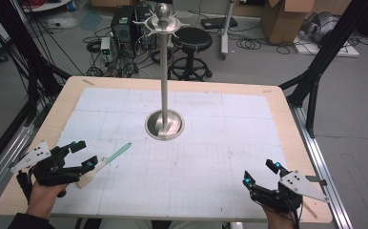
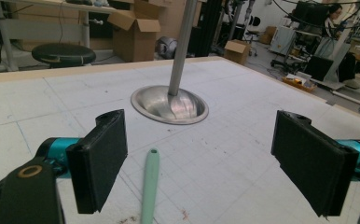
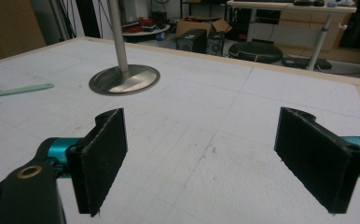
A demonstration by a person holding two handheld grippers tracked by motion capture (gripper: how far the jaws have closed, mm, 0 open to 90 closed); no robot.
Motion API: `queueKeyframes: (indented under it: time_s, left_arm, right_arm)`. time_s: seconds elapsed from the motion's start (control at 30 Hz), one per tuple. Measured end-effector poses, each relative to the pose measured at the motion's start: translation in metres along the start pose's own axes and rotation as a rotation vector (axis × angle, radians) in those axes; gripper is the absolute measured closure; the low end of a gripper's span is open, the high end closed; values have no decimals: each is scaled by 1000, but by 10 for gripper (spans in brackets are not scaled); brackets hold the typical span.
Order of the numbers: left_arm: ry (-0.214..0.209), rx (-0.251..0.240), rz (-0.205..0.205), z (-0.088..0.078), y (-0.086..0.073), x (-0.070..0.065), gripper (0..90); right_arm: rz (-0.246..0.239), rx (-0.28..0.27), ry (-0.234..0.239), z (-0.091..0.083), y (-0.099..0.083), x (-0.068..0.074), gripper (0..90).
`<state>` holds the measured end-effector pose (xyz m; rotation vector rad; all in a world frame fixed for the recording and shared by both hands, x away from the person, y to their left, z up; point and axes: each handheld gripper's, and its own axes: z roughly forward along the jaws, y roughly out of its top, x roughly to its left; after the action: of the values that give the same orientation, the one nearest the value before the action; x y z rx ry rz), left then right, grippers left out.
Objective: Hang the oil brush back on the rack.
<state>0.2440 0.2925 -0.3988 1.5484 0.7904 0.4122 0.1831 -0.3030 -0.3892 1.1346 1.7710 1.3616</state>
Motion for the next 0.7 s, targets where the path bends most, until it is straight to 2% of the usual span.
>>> queueKeyframes:
  time_s: [0.2, 0.37, 0.53, 0.7]
  left_arm:
    - [-2, 22, -1, 3, -1, 0, 179]
    - [12, 47, 6, 9, -2, 0, 173]
    - [23, 124, 32, 15, -5, 4, 176]
    - [22, 204, 48, 20, -8, 7, 221]
  right_arm:
    - [2, 4, 6, -1, -1, 0, 155]
    - [-5, 4, 12, -1, -1, 0, 155]
    - [-8, 12, 15, 1, -1, 1, 155]
    - [-10, 18, 18, 2, -1, 2, 155]
